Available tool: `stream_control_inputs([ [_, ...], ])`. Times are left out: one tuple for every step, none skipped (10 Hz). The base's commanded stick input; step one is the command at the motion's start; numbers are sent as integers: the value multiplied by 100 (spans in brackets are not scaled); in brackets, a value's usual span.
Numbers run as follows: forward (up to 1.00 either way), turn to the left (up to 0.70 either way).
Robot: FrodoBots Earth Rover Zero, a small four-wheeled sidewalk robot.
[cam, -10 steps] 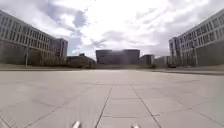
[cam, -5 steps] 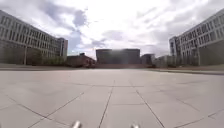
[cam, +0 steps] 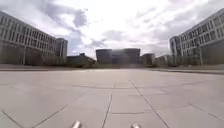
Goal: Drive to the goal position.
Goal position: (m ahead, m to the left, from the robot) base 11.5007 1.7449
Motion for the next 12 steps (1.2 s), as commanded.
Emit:
stream_control_inputs([
  [70, 0],
  [70, 0],
  [70, 0],
  [70, 0],
  [70, 0],
  [70, 0],
  [70, 0],
  [70, 0],
  [70, 0],
  [70, 0],
  [70, 0],
  [70, 0],
])
